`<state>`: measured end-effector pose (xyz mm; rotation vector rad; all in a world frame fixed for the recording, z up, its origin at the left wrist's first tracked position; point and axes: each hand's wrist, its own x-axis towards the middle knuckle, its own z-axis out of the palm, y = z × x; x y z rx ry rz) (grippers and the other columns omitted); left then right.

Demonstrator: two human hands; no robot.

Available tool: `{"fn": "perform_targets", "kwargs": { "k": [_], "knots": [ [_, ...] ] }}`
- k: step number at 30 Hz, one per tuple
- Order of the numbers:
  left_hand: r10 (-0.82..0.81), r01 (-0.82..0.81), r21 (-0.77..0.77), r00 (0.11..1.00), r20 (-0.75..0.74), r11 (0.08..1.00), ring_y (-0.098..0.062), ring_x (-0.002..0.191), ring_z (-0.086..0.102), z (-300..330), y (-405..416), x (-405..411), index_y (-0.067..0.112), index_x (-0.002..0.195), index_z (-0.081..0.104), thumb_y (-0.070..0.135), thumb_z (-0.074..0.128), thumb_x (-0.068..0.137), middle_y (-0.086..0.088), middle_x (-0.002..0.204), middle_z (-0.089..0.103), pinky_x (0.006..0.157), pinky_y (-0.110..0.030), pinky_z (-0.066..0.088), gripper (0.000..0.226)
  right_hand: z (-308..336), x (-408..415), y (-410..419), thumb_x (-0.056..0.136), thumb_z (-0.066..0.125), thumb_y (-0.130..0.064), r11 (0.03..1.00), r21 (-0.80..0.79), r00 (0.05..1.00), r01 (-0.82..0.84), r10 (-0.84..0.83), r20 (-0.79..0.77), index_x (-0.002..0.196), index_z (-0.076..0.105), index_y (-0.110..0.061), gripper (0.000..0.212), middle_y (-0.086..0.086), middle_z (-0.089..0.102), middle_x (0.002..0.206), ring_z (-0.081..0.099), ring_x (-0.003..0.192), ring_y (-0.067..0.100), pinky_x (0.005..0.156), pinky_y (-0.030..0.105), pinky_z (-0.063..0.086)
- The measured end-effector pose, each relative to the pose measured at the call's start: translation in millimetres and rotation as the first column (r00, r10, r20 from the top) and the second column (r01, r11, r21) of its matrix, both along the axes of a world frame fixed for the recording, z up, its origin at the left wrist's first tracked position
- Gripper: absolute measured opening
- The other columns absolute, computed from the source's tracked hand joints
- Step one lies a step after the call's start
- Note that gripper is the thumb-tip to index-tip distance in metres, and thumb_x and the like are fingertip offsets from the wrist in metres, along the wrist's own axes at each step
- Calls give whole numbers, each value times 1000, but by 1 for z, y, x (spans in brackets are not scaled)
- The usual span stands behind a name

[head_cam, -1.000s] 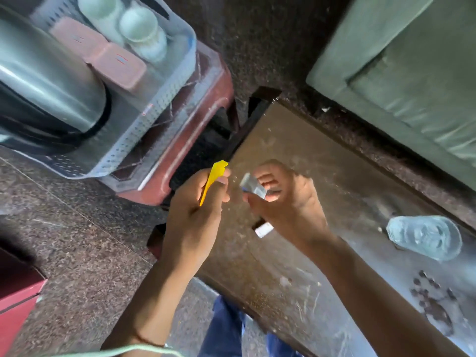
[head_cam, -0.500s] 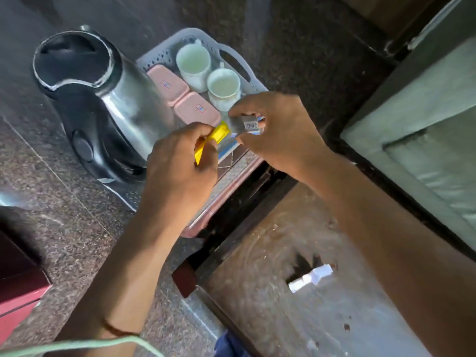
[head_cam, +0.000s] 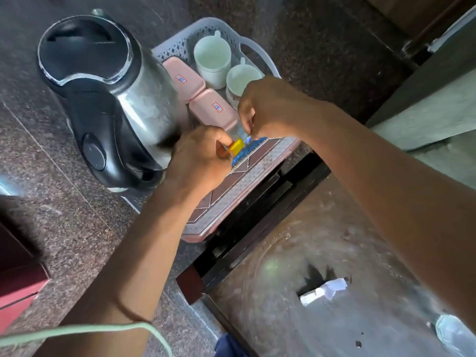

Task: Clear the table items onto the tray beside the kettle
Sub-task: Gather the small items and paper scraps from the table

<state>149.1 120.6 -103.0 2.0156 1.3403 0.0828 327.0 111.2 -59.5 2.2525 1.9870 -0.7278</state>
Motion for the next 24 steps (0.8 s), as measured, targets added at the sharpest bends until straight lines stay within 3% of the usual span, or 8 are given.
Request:
{"fn": "perform_targets", "kwargs": {
  "k": [3, 5, 9, 15, 19, 24],
  "knots": [
    [6, -7, -47, 999, -32, 999, -12, 98, 74, -7, 3, -4, 24, 112, 84, 17, 79, 95, 11, 95, 74, 91, -20, 53, 20, -3, 0, 4, 72, 83, 0, 997, -71, 1000, -4, 5, 16, 74, 78, -21, 22, 7, 81, 90, 74, 94, 24, 84, 29, 59],
    [9, -12, -73, 999, -43, 997, -12, 97, 75, -9, 5, -7, 25, 110, 84, 16, 78, 95, 11, 94, 76, 89, -21, 53, 19, -5, -1, 5, 72, 82, 0, 997, -80, 1000, 6, -5, 19, 71, 76, -24, 24, 6, 80, 90, 74, 94, 25, 85, 31, 59],
    [-3, -2, -96, 998, -59, 995, -15, 102, 78, -13, 1, -10, 25, 112, 85, 15, 76, 95, 4, 105, 84, 92, -23, 56, 22, -9, -2, 5, 78, 77, -1, 995, -93, 999, 31, -30, 15, 66, 71, -25, 28, 6, 80, 93, 74, 97, 27, 88, 38, 62],
    [23, -24, -37, 999, -22, 999, -17, 103, 79, -14, -3, -14, 19, 116, 86, 12, 77, 97, 0, 111, 85, 98, -24, 57, 22, -7, -8, 1, 83, 71, 0, 994, -103, 998, 25, -19, 55, 98, 83, -17, 26, 15, 78, 110, 71, 107, 36, 96, 45, 60],
    [16, -16, -14, 998, -56, 1000, -25, 118, 77, -10, -12, -13, 21, 120, 85, 10, 68, 101, -1, 124, 84, 110, -35, 55, 28, -5, -12, -8, 89, 65, 0, 998, -55, 997, 5, -1, 82, 112, 79, -11, 30, 18, 75, 121, 68, 116, 39, 99, 46, 58],
    [-6, 8, 38, 999, -38, 999, -31, 125, 75, 7, -19, -15, 17, 126, 83, 8, 58, 103, -8, 130, 82, 113, -42, 55, 34, 7, -10, -24, 85, 64, 3, 996, 30, 996, 80, -82, 48, 110, 82, -24, 41, 12, 73, 123, 67, 117, 34, 100, 40, 56]
  ]
}}
